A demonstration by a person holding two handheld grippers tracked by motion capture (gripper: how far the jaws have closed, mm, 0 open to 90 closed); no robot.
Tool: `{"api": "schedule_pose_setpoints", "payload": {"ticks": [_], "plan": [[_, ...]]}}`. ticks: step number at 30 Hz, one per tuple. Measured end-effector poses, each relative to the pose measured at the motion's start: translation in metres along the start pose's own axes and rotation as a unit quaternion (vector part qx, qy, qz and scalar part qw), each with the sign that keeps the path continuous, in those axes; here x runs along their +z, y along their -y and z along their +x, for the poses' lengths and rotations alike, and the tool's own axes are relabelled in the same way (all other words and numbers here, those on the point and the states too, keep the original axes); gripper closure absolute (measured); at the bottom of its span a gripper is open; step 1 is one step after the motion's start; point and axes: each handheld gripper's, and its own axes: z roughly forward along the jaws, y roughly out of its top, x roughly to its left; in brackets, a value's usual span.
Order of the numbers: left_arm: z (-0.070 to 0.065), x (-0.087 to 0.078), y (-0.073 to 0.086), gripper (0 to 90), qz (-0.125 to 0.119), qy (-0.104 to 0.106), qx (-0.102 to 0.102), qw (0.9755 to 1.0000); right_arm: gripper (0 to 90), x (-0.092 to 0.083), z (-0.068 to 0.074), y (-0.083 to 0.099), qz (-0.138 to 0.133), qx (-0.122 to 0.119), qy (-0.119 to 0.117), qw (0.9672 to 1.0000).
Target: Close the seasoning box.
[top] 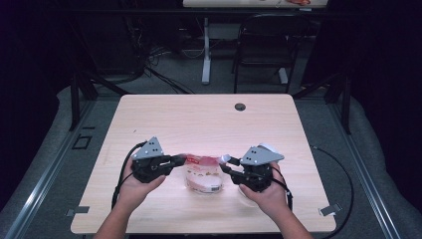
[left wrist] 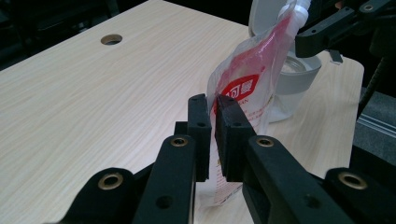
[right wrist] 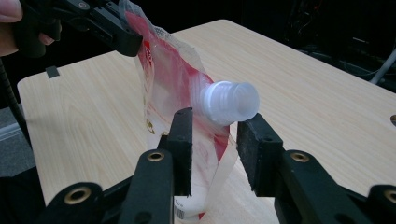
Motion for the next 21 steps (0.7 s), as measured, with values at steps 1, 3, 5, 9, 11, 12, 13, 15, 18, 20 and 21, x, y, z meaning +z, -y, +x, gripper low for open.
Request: {"api": "schedule_pose_setpoints", "payload": {"ticks": [1,3,5,9,11,12,13,15,18,20,21], "plan": [[0.000,0.000,0.000,84.6,0.000,-0.001,-0.001,1.0000,66.9,-0.001,0.000,0.000,-0.001,0.001,-0.002,1.0000],[0.001,0.000,0.000,83.2,-0.001,-0.003,0.000,1.0000,66.9,-0.001,0.000,0.000,0.000,0.003,-0.005,1.0000],[0.001,0.001,0.000,81.0,-0.003,-0.003,-0.001,1.0000,66.9,-0.001,0.001,0.000,0.003,0.002,-0.008,1.0000],[0.002,0.001,0.000,74.7,-0.006,0.001,-0.006,1.0000,66.0,-0.002,0.000,-0.001,0.002,0.007,-0.017,0.9998],[0.002,-0.001,0.000,70.5,-0.005,-0.006,-0.006,0.9999,65.0,-0.005,-0.002,-0.001,0.000,0.008,-0.019,0.9998],[0.003,-0.001,0.000,69.0,-0.005,-0.002,-0.011,0.9999,64.7,-0.007,-0.003,-0.002,-0.002,0.008,-0.020,0.9998],[0.004,-0.003,0.000,68.3,-0.003,0.001,-0.013,0.9999,64.0,-0.010,-0.004,-0.003,-0.003,0.009,-0.023,0.9997],[0.004,-0.004,0.000,66.7,-0.002,0.003,-0.016,0.9999,63.5,-0.015,-0.006,-0.006,-0.001,0.006,-0.025,0.9997],[0.007,-0.004,-0.002,63.2,0.005,0.015,-0.029,0.9994,61.4,-0.022,-0.008,-0.011,0.000,0.005,-0.024,0.9997],[0.005,-0.004,-0.005,62.7,0.015,0.009,-0.021,0.9996,60.4,-0.026,-0.008,-0.015,-0.001,0.000,-0.020,0.9998],[0.005,-0.004,-0.007,62.4,0.011,0.010,-0.022,0.9996,59.9,-0.028,-0.008,-0.017,0.000,-0.002,-0.021,0.9998]]}}
